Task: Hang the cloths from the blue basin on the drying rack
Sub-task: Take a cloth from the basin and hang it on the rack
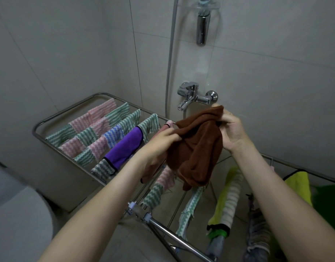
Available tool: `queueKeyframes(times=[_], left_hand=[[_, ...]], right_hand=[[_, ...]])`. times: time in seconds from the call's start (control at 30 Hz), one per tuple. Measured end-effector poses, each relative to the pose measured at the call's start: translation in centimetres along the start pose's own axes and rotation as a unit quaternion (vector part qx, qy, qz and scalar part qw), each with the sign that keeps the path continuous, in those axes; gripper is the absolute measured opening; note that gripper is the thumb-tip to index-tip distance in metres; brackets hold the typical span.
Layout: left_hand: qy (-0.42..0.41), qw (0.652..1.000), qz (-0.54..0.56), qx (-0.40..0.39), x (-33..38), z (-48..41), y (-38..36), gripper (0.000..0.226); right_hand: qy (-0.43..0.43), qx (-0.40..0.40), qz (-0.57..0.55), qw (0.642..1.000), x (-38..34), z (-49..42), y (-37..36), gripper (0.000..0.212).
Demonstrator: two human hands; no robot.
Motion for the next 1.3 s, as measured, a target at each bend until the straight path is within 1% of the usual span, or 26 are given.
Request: queueKeyframes(times=[0.07,0.13,0.2,0.27,0.33,0.37,0.4,0.43,0.47,0.5,0.57,0.63,0.67,0.7,0.77,0.8,0.87,0.9,0.93,0.97,1.03,1.07,1.17,1.2,1.23,1.3], left_hand=[[-0.011,0.998,0.066,0.006,0.9,0.2,0.1,0.026],[-0.041,0.996,0.081,0.000,2.0,0.5,0.0,0.024],[-0.069,0.996,0.058,0.018,2.6,0.5,0.3,0.025],[-0.083,0.996,0.019,0.013,2.8,0.4,0.0,0.023],[-0.101,0.993,-0.054,-0.003,3.1,0.8,-0.7,0.010],[-0.110,0.990,-0.091,-0.006,2.9,0.7,-0.8,0.017],[-0.116,0.986,-0.118,-0.005,2.8,0.6,-0.8,0.026],[-0.124,0.985,-0.122,-0.001,2.7,0.5,-0.6,0.028],[-0.134,0.984,-0.119,0.003,3.0,0.7,-0.6,0.020],[-0.143,0.983,-0.118,0.009,3.2,0.6,-0.3,0.013],[-0.149,0.982,-0.115,0.019,3.1,0.4,0.6,0.020],[-0.120,0.986,-0.118,0.013,2.5,0.5,1.4,0.022],[-0.093,0.986,-0.138,-0.001,1.9,0.6,1.7,0.023],[-0.067,0.980,-0.187,-0.015,1.0,0.6,1.9,0.026],[-0.035,0.945,-0.324,-0.037,-0.7,1.0,2.9,0.035],[-0.025,0.929,-0.367,-0.047,-1.3,1.2,3.4,0.032],[-0.009,0.912,-0.407,-0.053,-2.3,1.8,4.4,0.019],[-0.006,0.909,-0.413,-0.048,-2.6,1.8,4.9,0.015],[-0.005,0.916,-0.400,-0.042,-2.7,1.9,5.3,0.014],[0.000,0.929,-0.367,-0.037,-2.7,2.0,5.5,0.013],[0.023,0.964,-0.264,-0.034,-2.6,2.2,5.5,0.017],[0.031,0.975,-0.218,-0.038,-2.4,2.4,5.4,0.019],[0.028,0.986,-0.151,-0.059,-1.2,3.0,4.7,0.020],[0.023,0.989,-0.133,-0.066,-0.8,3.1,4.4,0.021],[0.024,0.991,-0.114,-0.072,-0.5,3.1,4.2,0.022],[0.026,0.992,-0.092,-0.082,-0.1,3.5,3.7,0.023]], right_hand=[[-0.026,0.013,0.037,0.999,0.6,-0.1,1.4,0.040],[-0.062,0.029,0.056,0.996,1.6,-0.1,2.9,0.041],[-0.085,0.050,0.057,0.993,2.7,-0.2,4.0,0.033],[-0.106,0.047,0.102,0.988,3.8,0.1,3.8,0.028],[-0.133,0.011,0.182,0.974,5.2,0.3,3.0,0.044],[-0.139,-0.003,0.229,0.963,5.7,0.5,2.6,0.049],[-0.143,-0.014,0.272,0.951,6.0,0.8,2.3,0.046],[-0.148,-0.022,0.303,0.941,6.3,1.0,2.1,0.039],[-0.153,-0.027,0.323,0.934,6.4,1.2,1.8,0.032],[-0.151,-0.027,0.339,0.928,6.3,1.3,1.7,0.024],[-0.121,-0.015,0.360,0.925,5.5,1.1,1.5,0.012],[-0.083,0.006,0.332,0.939,4.4,0.7,1.3,0.014],[-0.068,0.016,0.306,0.950,3.9,0.6,1.3,0.016],[-0.054,0.025,0.285,0.957,3.5,0.4,1.3,0.018],[-0.025,0.038,0.268,0.962,2.7,0.1,1.1,0.018],[-0.011,0.048,0.258,0.965,2.4,-0.1,1.3,0.016],[0.008,0.070,0.235,0.969,1.8,-0.3,1.6,0.013],[0.013,0.075,0.234,0.969,1.4,-0.3,1.6,0.013],[0.018,0.073,0.247,0.966,1.3,-0.4,1.7,0.015],[0.024,0.069,0.267,0.961,1.2,-0.5,1.6,0.016],[0.041,0.077,0.309,0.947,0.8,-0.8,1.9,0.017],[0.049,0.088,0.331,0.938,0.7,-1.2,2.3,0.015],[0.082,0.123,0.388,0.910,0.3,-2.2,2.9,0.010],[0.092,0.128,0.418,0.894,0.2,-2.5,3.0,0.011],[0.101,0.128,0.467,0.869,0.3,-3.0,3.2,0.013],[0.128,0.114,0.621,0.765,0.2,-3.9,3.1,0.019]])
Point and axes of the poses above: each hand's wrist, its own z-axis away from the middle knuckle, its own y-axis out of the back of the hand, x = y × z, the point moved 9 cm from there along -z, towards the middle knuckle, and after that the axes turned 11 degrees about x, right-handed, at the moved point
